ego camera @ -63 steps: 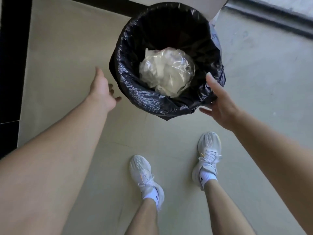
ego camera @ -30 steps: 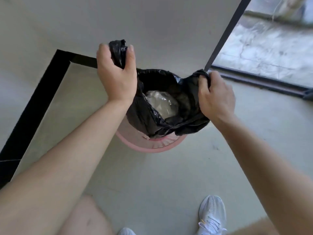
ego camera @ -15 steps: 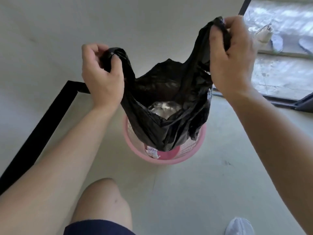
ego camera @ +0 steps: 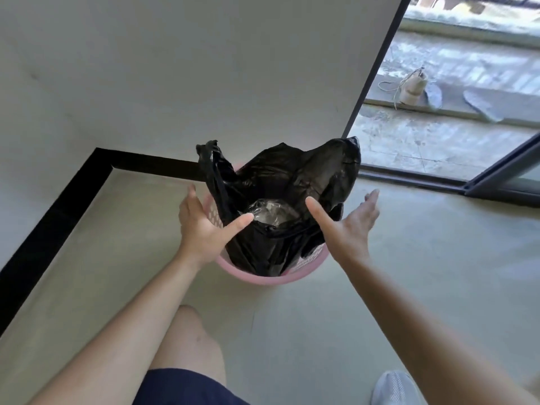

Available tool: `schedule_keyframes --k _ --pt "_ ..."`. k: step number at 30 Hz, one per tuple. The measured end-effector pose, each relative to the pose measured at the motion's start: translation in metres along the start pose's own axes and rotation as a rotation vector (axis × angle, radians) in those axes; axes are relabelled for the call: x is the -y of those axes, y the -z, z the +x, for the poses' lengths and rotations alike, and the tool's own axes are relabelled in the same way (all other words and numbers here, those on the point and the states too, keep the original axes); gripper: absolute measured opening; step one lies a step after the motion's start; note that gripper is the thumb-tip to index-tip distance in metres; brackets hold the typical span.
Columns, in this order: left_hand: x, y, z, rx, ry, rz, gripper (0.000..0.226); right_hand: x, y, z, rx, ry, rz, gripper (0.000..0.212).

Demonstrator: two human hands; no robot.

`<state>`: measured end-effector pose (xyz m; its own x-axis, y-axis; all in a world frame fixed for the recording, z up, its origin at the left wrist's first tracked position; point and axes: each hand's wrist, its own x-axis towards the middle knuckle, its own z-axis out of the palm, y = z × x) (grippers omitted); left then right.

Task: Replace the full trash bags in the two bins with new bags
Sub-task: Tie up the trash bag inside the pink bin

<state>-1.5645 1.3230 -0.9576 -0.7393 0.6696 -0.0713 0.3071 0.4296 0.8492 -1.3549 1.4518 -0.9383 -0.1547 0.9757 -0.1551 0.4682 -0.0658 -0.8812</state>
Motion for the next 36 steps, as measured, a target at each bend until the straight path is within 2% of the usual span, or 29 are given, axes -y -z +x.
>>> schedule_keyframes --k 2,4,6,7,8,9,10,12,15,18,21,25,27,28,30,31,32,33,34,35,36 --pt "-0.004 -0.006 0.021 -0.016 -0.086 -0.065 0.124 -0.009 -0.002 0.007 0.126 -0.077 -0.102 0.138" --pt "-0.014 -0.012 0.038 -0.08 -0.111 -0.102 0.117 -0.01 -0.005 0.022 0.17 -0.052 -0.158 0.13" --pt "-0.033 -0.014 0.047 -0.152 -0.123 -0.142 0.084 -0.003 -0.011 0.036 0.166 0.004 -0.167 0.116" --pt "-0.04 -0.014 0.051 -0.176 -0.138 -0.194 0.058 0.005 -0.014 0.04 0.167 0.046 -0.156 0.105" --pt "-0.051 -0.013 0.051 -0.173 -0.139 -0.244 0.033 0.011 -0.018 0.046 0.159 0.1 -0.14 0.088" --pt "-0.058 -0.013 0.051 -0.167 -0.125 -0.283 0.025 0.018 -0.021 0.05 0.144 0.174 -0.114 0.066" --pt "-0.063 -0.012 0.05 -0.158 -0.095 -0.304 0.027 0.024 -0.023 0.053 0.142 0.22 -0.057 0.046" --pt "-0.069 -0.011 0.046 -0.104 -0.04 -0.45 0.032 0.038 -0.028 0.048 0.238 0.215 0.035 0.024" --pt "-0.071 -0.009 0.04 -0.036 0.069 -0.715 0.035 0.035 -0.038 0.042 0.328 0.304 -0.084 0.019" --pt "-0.073 -0.002 0.037 0.128 0.151 -0.814 0.053 0.025 -0.043 0.037 0.366 0.315 -0.252 0.016" --pt "-0.077 0.009 0.032 0.278 0.07 -0.701 0.042 0.022 -0.044 0.037 0.403 0.293 -0.292 0.009" --pt "-0.081 0.02 0.03 0.432 -0.079 -0.336 0.054 0.031 -0.046 0.036 0.383 0.274 -0.304 0.033" --pt "-0.081 0.02 0.031 0.389 -0.136 -0.211 0.047 0.036 -0.045 0.031 0.375 0.268 -0.261 0.044" --pt "-0.082 0.018 0.031 0.318 -0.165 -0.2 0.036 0.037 -0.044 0.028 0.366 0.283 -0.244 0.053" --pt "-0.087 0.012 0.028 0.096 -0.17 -0.225 0.013 0.038 -0.039 0.022 0.346 0.321 -0.261 0.073" --pt "-0.089 0.009 0.028 -0.031 -0.132 -0.282 0.015 0.038 -0.037 0.02 0.337 0.334 -0.304 0.078" --pt "-0.092 0.007 0.028 -0.123 -0.079 -0.376 0.019 0.035 -0.034 0.02 0.34 0.35 -0.355 0.073" --pt "-0.095 0.007 0.029 -0.178 -0.029 -0.485 0.022 0.032 -0.03 0.02 0.349 0.374 -0.417 0.059" --pt "-0.097 0.008 0.031 -0.189 0.0 -0.569 0.026 0.028 -0.027 0.021 0.361 0.405 -0.471 0.037" --pt "-0.099 0.01 0.032 -0.171 0.001 -0.616 0.029 0.023 -0.024 0.021 0.365 0.436 -0.516 0.024" --pt "-0.1 0.011 0.033 -0.142 0.003 -0.63 0.03 0.019 -0.022 0.02 0.366 0.461 -0.547 0.024"
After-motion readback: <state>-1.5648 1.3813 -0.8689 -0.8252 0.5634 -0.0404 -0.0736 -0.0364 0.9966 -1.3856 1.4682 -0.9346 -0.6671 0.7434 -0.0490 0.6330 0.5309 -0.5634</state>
